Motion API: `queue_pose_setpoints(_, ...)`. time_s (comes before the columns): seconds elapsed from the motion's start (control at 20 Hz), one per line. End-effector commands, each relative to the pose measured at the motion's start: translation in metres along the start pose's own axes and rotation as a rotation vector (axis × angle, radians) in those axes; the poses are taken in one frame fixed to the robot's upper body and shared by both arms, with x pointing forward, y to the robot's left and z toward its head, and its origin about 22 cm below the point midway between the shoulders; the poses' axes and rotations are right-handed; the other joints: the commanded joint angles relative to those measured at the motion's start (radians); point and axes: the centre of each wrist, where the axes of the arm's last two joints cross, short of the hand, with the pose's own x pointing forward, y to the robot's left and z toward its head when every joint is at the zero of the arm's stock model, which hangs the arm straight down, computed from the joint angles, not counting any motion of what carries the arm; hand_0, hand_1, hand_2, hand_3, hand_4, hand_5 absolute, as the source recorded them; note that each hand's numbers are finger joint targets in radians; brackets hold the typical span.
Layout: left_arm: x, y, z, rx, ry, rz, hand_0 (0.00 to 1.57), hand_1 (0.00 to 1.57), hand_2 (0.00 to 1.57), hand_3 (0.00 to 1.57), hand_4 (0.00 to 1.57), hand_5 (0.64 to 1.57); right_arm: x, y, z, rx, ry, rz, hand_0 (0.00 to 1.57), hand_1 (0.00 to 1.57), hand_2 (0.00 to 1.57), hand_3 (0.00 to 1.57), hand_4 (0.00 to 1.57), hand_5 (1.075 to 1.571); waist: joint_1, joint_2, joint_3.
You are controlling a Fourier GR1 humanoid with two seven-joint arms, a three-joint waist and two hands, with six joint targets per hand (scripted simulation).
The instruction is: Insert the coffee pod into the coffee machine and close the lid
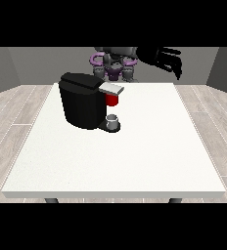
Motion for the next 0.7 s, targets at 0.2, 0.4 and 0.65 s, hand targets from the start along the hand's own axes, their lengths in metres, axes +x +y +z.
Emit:
queue_pose_setpoints(0.2,0.011,0.022,-0.006,-0.017,-0.075,0.0,0.0,0.0,0.0,0.0,0.22,1.571,0.017,-0.008,-0.009,-0.023,-0.036,-0.053,0.0,0.0,0.0,0.0,0.0,1.571,0.038,0.079,-0.0001)
queue_pose_setpoints(0.4,0.02,0.028,-0.01,-0.031,-0.084,-0.002,0.0,0.0,0.0,0.0,0.33,1.571,0.014,-0.018,-0.011,-0.06,-0.062,-0.051,0.0,0.0,0.0,0.0,0.1,1.571,0.046,0.096,0.0)
queue_pose_setpoints(0.65,0.012,-0.003,-0.016,-0.01,-0.025,0.022,0.0,0.0,0.0,0.0,0.35,1.571,0.017,0.028,-0.007,0.025,-0.084,-0.08,0.0,0.0,0.0,0.0,0.0,1.571,-0.002,0.036,0.0001)
